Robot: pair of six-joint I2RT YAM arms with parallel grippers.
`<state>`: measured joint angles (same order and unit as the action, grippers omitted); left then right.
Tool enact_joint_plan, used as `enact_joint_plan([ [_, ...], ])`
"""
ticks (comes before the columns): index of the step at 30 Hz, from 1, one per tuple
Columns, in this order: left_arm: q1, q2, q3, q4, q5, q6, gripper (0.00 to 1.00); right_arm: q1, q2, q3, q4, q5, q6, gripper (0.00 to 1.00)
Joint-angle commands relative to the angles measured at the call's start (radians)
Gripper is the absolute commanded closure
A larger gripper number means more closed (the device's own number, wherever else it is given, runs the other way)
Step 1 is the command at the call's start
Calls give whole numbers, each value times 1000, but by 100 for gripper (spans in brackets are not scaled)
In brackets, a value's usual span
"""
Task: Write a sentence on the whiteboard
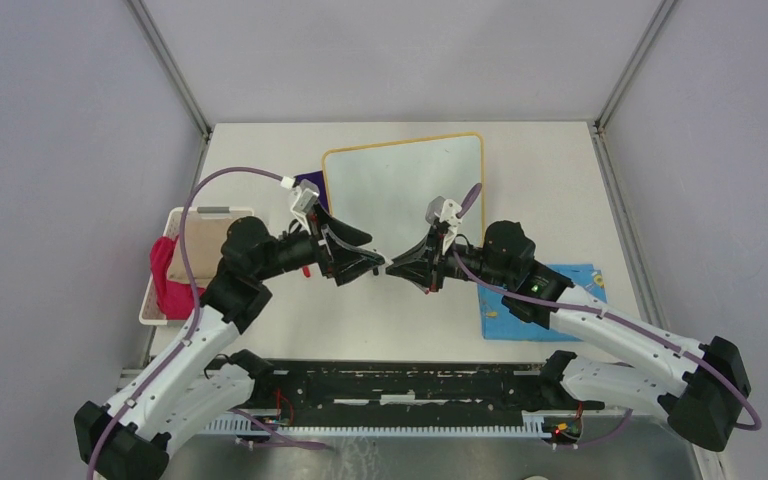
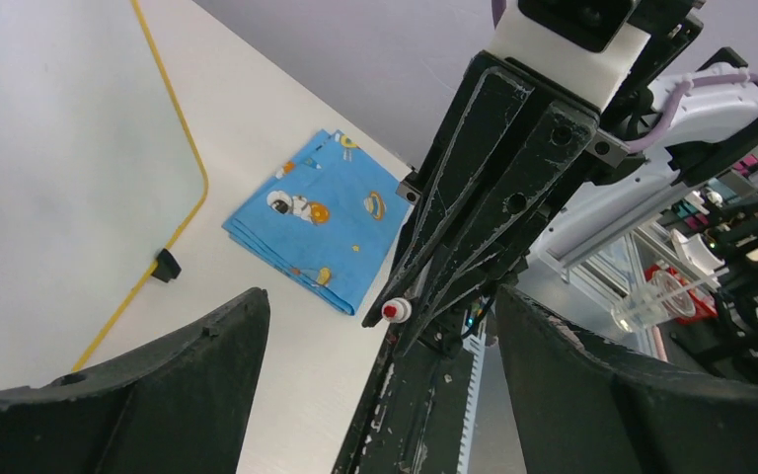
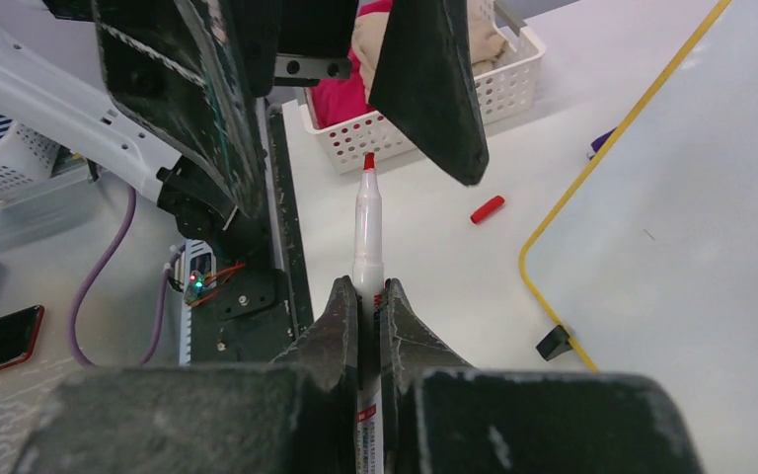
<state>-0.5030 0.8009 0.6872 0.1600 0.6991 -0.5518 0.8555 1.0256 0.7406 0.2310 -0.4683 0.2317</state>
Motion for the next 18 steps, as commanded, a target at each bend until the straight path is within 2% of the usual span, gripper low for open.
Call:
enact_joint_plan([
  [1,-33,43,46,61,71,-5,14,2,10,57,71,-50,28,100],
  [5,-68,67,52,62,69,10,24,1,9,58,59,-52,20,100],
  [14,-105,97,52,92,60,-7,55,1,-14,37,50,-40,3,100],
  [18,-115,101,53,104,64,-14,74,1,-25,27,52,-39,2,100],
])
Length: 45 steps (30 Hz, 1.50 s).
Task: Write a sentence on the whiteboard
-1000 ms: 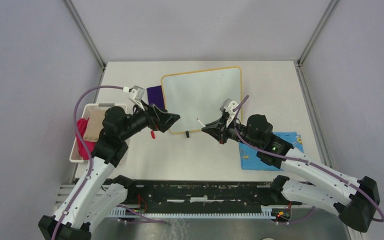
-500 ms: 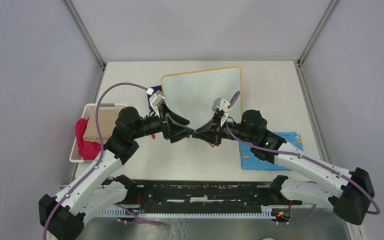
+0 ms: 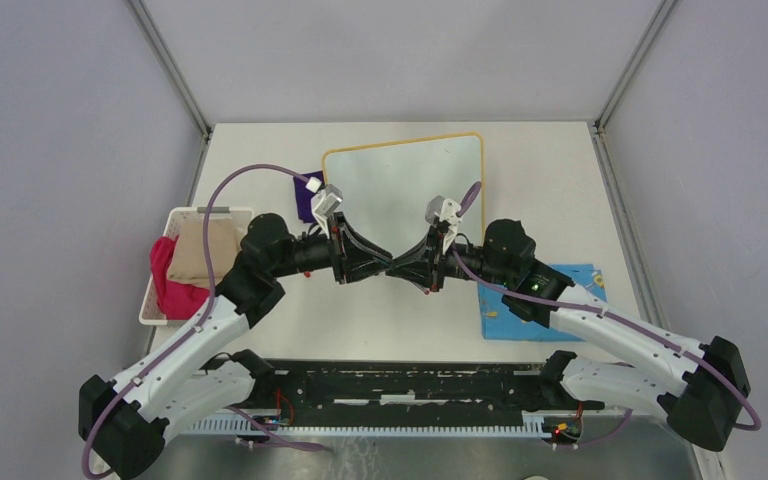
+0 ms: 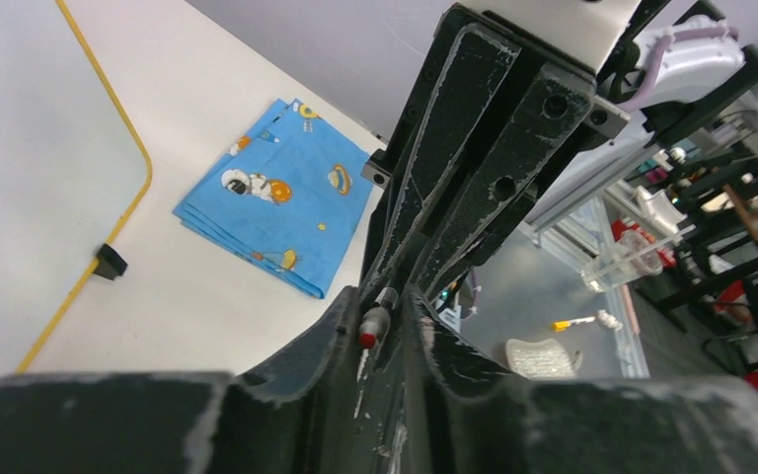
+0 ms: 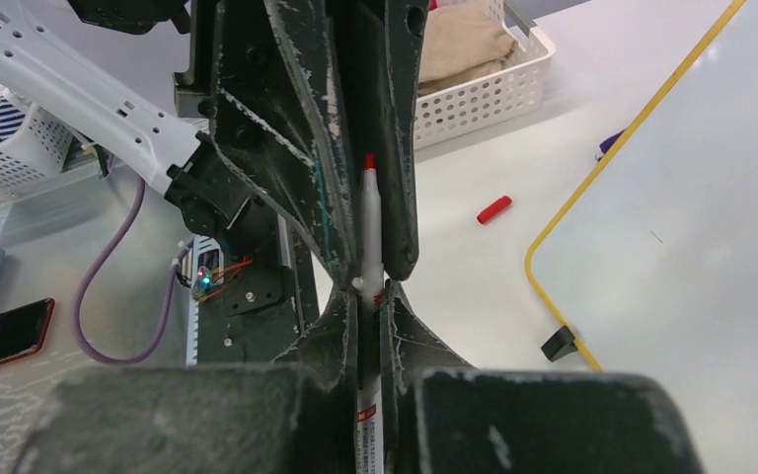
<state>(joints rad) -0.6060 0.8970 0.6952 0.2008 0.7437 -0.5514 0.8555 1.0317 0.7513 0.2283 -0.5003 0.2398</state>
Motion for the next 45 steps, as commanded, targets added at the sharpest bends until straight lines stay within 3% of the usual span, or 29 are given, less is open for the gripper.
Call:
enact_joint_plan([
  [1,-13,5,44,63,20,-15,79,1,-35,13,54,-7,-8,100],
  [6,-15,0,43,67,22,-24,97,1,-54,2,54,-7,-14,100],
  [10,-16,-18,38,84,14,-41,98,1,-67,-6,64,-17,-5,98],
  [11,-17,-27,38,84,-6,-45,98,1,-73,-11,74,-18,1,93],
  [14,-16,-66,41,87,-95,-58,98,0,-106,-39,136,1,32,58],
  [16,-16,-94,52,89,-161,-73,98,0,-135,-61,184,36,60,42],
  [21,-16,-173,85,113,-347,-130,98,-33,-175,-83,366,90,194,23],
  [26,-16,-210,114,237,-507,-217,98,-112,-129,-98,707,72,472,20],
  [28,-16,-195,131,296,-507,-217,98,-118,-87,-78,812,69,561,20],
  [32,-15,-149,154,415,-542,-342,98,-122,1,-8,924,75,665,23],
  [37,-15,-100,194,474,-555,-408,98,-120,82,108,975,60,719,25],
  [45,-18,-34,218,542,-601,-466,98,-120,136,246,848,95,677,28],
])
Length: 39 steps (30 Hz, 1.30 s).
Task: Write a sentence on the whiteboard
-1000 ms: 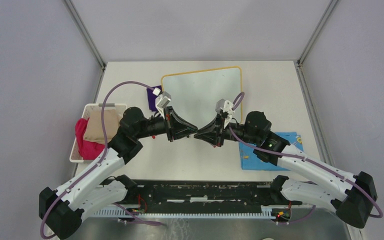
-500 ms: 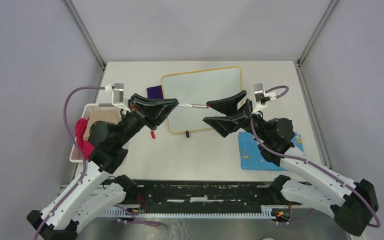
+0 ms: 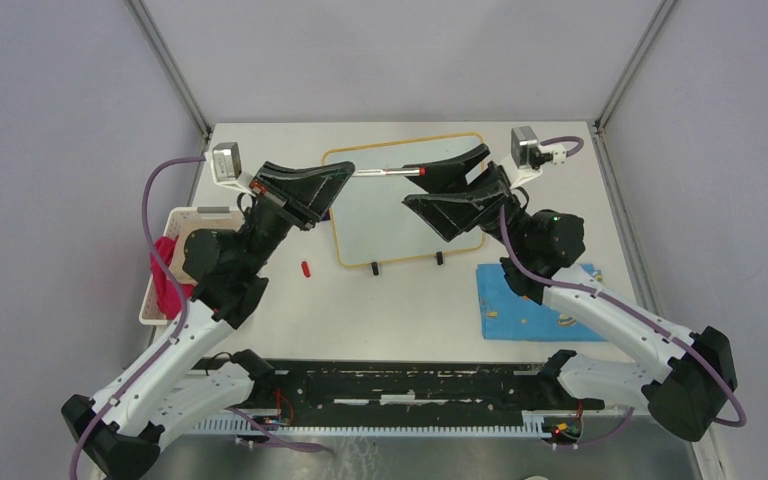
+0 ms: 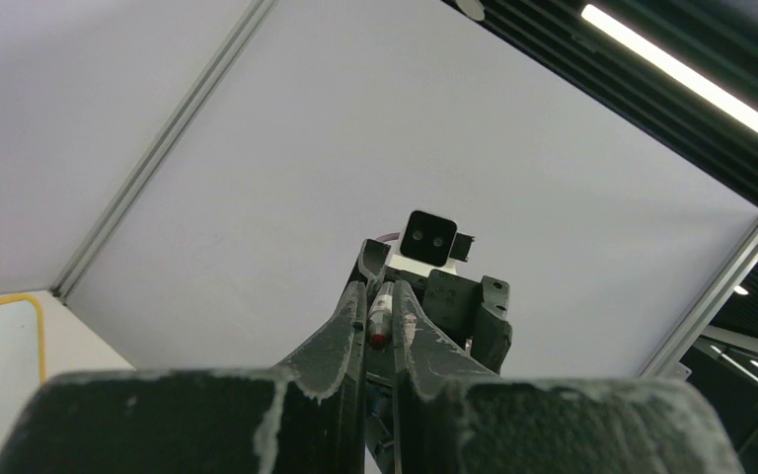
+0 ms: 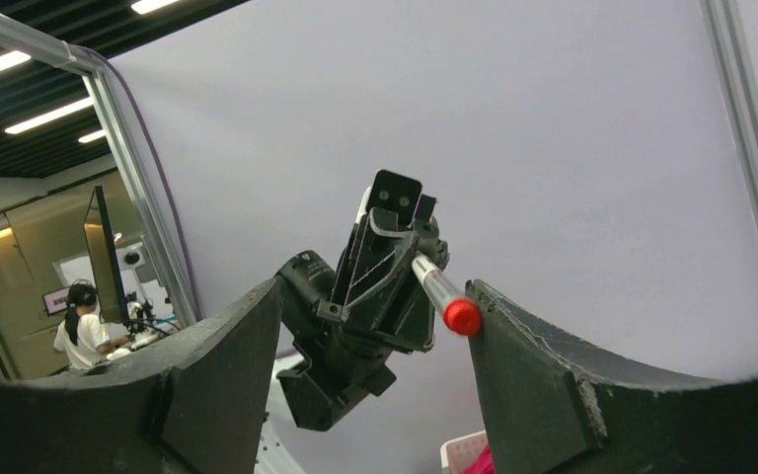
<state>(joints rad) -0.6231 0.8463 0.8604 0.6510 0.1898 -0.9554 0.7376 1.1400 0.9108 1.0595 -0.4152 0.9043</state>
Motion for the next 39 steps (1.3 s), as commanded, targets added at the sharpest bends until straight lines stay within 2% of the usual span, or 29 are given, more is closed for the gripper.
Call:
enact_joint_plan([
  [1,0,24,56,97,-54,-66,98,-2,36,105,-3,11,14,28],
  [10,0,70,109,110,-46,-83,98,-1,64,178,-79,11,-23,29],
  [14,0,69,119,58,-31,-84,98,-1,34,157,-122,30,-55,37],
  [16,0,65,116,42,-28,-87,98,-1,7,164,-209,53,-89,39],
  [19,0,63,118,19,-24,-93,98,-10,13,228,-341,10,-121,39],
  [28,0,65,137,-37,6,-106,98,-67,66,245,-229,-121,70,39],
  [31,0,59,137,-57,-2,-96,98,-75,86,250,-195,-137,113,42],
  [35,0,63,146,-77,-1,-86,98,-78,96,256,-179,-140,125,50],
  [39,0,71,161,-101,8,-77,98,-80,103,276,-195,-145,114,51],
])
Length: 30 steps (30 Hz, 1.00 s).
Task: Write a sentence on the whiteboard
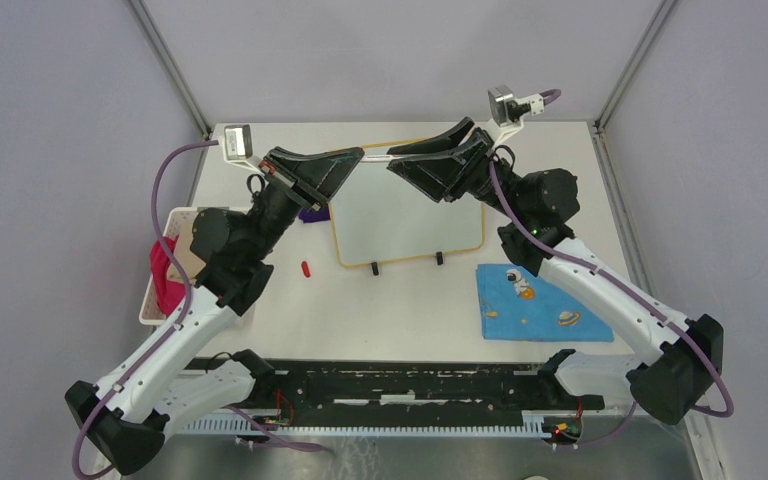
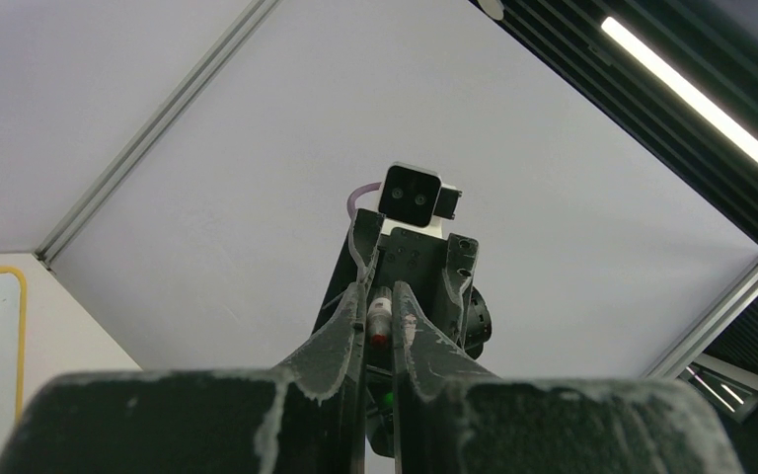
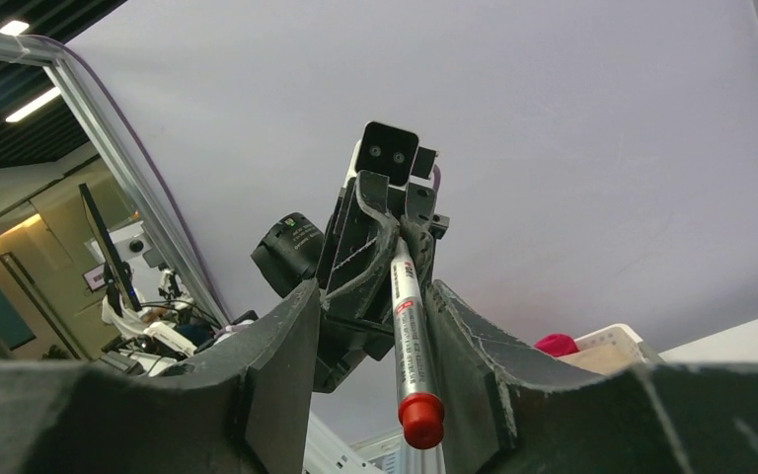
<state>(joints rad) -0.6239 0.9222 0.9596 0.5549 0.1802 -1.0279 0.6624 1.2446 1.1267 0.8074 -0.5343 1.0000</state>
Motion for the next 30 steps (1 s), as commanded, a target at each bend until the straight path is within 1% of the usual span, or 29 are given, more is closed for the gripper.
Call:
enact_joint_plan([
  [1,1,-5,65,-13,18,-2,98,-5,-1,67,43,-28,8,52],
  [2,1,-3,66,-18,17,0,98,-6,-1,71,26,-26,0,53],
  [7,1,0,70,-30,12,6,98,-5,-3,86,-20,-33,-33,64],
  [10,1,4,78,-45,13,12,98,-5,-11,88,-43,-35,-52,68],
  [12,1,7,84,-58,14,18,98,-5,-17,85,-56,-35,-67,68],
  [15,1,8,90,-74,14,26,98,-5,-26,88,-81,-33,-92,63],
  [18,1,13,113,-132,12,55,98,-5,-28,124,-188,-22,-151,60],
  [22,1,19,154,-203,17,84,98,-11,-32,145,-258,-15,-181,59],
  [26,1,25,178,-241,28,98,98,-21,-37,131,-234,-26,-154,63],
  [30,2,21,177,-245,33,95,98,-31,-40,99,-149,-45,-93,62],
])
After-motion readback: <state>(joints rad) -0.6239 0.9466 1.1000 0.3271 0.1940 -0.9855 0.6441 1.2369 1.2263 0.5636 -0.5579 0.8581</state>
